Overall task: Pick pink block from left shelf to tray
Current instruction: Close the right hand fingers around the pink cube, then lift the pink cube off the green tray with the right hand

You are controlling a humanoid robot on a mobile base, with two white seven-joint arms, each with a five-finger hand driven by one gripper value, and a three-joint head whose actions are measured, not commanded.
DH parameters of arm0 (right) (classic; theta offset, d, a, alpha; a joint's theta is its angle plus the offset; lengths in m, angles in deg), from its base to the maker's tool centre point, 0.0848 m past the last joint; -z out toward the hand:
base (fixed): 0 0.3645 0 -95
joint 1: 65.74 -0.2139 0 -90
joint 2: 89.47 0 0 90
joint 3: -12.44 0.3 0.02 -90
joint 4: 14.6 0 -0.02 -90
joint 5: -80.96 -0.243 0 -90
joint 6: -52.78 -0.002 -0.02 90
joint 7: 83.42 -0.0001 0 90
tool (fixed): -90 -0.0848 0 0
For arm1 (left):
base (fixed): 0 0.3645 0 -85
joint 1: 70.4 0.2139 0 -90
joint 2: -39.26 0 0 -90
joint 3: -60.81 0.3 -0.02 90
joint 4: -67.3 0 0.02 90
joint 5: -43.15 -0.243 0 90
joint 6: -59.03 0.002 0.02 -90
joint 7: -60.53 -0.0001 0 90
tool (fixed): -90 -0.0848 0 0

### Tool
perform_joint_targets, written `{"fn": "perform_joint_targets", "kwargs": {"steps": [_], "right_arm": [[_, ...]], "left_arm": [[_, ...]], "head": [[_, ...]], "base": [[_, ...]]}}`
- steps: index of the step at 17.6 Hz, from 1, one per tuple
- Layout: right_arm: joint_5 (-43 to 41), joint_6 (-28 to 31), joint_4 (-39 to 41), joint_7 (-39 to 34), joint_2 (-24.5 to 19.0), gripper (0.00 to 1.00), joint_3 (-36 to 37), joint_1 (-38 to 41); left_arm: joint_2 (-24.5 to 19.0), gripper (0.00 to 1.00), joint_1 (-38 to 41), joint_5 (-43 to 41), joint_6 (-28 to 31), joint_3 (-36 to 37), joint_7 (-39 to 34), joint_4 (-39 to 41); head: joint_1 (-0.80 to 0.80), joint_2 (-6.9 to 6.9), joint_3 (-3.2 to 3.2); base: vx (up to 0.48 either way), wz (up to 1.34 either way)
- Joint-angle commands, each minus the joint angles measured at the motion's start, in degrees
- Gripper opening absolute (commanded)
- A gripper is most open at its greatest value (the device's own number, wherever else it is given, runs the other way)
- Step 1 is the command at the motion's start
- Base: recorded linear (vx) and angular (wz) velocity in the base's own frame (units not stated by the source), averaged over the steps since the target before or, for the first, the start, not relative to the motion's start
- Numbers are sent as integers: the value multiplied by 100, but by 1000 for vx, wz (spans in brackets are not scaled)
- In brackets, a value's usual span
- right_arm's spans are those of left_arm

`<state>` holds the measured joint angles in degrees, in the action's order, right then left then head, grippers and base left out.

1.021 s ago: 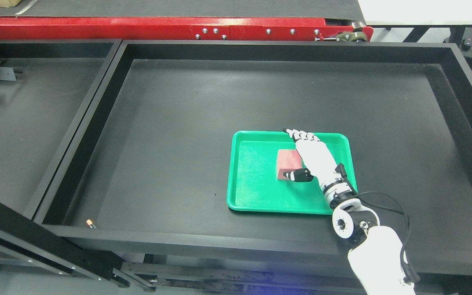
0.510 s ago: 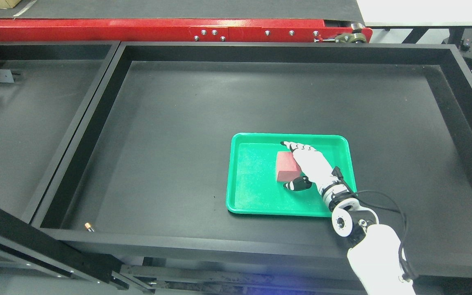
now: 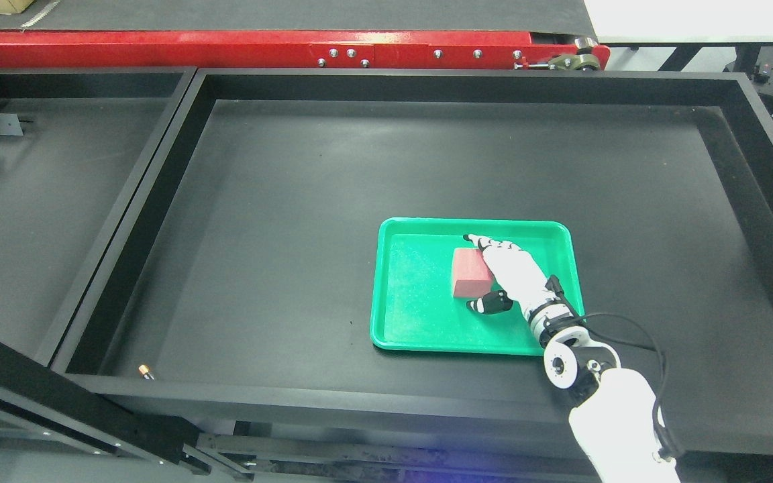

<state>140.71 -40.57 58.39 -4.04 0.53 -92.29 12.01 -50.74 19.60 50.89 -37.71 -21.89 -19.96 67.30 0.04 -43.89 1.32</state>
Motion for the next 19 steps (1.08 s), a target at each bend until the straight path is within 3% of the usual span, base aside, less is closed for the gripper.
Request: {"fn": "perform_joint_targets", "kwargs": {"steps": [1, 10, 12, 19], "right_arm": [[10, -17, -74, 25, 100, 63, 23, -40], [36, -359, -48, 419, 100, 5, 163, -40], [36, -657, 48, 883, 100, 4, 321, 4], [10, -1765, 989, 3634, 100, 5, 814, 469]], "left_arm": [[-100, 100, 114, 0, -2, 0, -1, 100], [-100, 100, 114, 0, -2, 0, -1, 100], [-100, 100, 114, 0, -2, 0, -1, 100], [-100, 100, 114, 0, -2, 0, -1, 100]], "head": [[0, 0, 0], [0, 0, 0], [0, 0, 0], [0, 0, 0]], "base": [[0, 0], [0, 0], [0, 0], [0, 0]]}}
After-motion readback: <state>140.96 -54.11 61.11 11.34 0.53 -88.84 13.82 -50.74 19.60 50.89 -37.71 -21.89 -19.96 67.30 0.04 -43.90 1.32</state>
